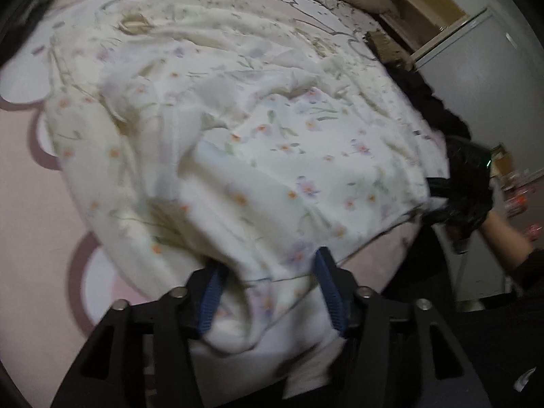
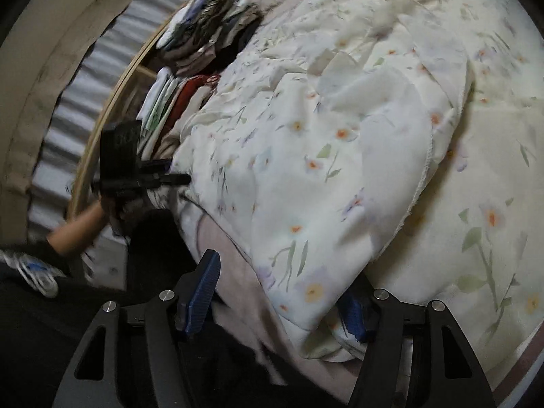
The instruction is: Fold clothes
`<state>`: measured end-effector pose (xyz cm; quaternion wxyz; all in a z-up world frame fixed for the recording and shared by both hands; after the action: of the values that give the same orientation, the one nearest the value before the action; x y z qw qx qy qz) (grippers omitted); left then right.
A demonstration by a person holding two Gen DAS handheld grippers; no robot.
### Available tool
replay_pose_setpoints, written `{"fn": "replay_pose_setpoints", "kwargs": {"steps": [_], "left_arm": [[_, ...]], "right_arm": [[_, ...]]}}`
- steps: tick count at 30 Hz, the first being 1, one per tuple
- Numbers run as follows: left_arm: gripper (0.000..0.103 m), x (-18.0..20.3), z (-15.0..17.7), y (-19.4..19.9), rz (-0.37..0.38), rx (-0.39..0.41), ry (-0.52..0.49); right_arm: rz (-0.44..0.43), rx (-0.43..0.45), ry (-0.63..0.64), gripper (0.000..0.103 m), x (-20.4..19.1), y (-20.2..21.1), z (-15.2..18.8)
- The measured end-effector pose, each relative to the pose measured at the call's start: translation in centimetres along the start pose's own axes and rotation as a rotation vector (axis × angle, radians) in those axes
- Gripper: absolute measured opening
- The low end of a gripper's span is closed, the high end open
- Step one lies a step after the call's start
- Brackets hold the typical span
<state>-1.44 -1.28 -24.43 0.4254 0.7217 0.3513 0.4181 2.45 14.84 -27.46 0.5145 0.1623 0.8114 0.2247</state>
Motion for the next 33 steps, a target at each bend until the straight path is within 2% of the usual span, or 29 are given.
{"fn": "replay_pose_setpoints", "kwargs": {"steps": [2,6,9,12,13,14,15,16,20,24,28,29,30,33], "left_arm": [[0.059,0.8,0.1,-0.1,0.019,-0.005,-0.011],[0.06,1.3,0.4,-0.4,-0.013,-0.003,-0.053],[0.06,0.6,-0.2,-0.6,-0.004,0.015,-0.007],[0.057,0.4,-0.7,-0.6,0.045,0.031,0.046],[0.056,0.7,-0.6,-0.5,0.076,0.028,0.051],[0.046,1.3,-0.2,-0.4,0.113,0.016,0.045],[0.036,1.8,0.2,-0.3,0.149,0.003,0.038],[0.036,2.4,0.6,-0.2,0.182,-0.01,0.03],[0.036,2.8,2.0,-0.6,0.154,-0.05,-0.033],[0.037,2.5,1.0,-0.4,0.133,-0.015,-0.012],[0.035,3.3,0.8,-1.1,0.165,-0.043,-0.02],[0.032,3.5,1.0,-0.9,0.181,-0.047,-0.023],[0.022,3.2,1.6,-0.6,0.19,-0.053,-0.01],[0.012,2.0,3.0,0.3,0.21,-0.069,0.049]], "right_arm": [[0.032,-0.007,0.054,0.067,-0.3,-0.3,0.2],[0.043,0.026,-0.064,0.067,-0.2,-0.1,-1.0],[0.017,0.043,-0.012,0.067,-1.2,-0.3,-1.8],[-0.011,0.034,-0.008,0.067,-1.0,-1.4,-2.2],[-0.03,0.041,-0.015,0.062,-1.1,-1.5,-2.3],[-0.053,0.048,-0.017,0.055,-1.5,-1.4,-2.3],[-0.077,0.056,-0.019,0.042,-2.0,-1.4,-2.3],[-0.088,0.056,-0.022,0.036,-2.3,-1.2,-2.1],[-0.092,0.024,-0.039,0.036,-2.1,-0.7,-0.2],[-0.074,0.025,-0.075,0.036,-1.2,-0.4,0.8],[-0.042,0.042,-0.063,0.036,-1.3,-0.8,0.1],[-0.027,0.036,-0.057,0.035,-1.3,-1.2,0.1],[0.002,0.025,-0.048,0.027,-1.2,-1.4,0.2],[0.084,-0.001,-0.041,0.014,-0.9,-1.7,0.6]]}}
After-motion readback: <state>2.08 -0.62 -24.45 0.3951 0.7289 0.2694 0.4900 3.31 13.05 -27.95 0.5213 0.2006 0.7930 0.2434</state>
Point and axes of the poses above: each gripper's, at about its wrist camera, not at the fingertips, and y roughly against the way its jaws point, x to its right, z to its underside, the point moved 9 cm from there along -y, roughly the way its jaws point, and after that the axes turned 10 degrees about -z, right-handed, at the moved point
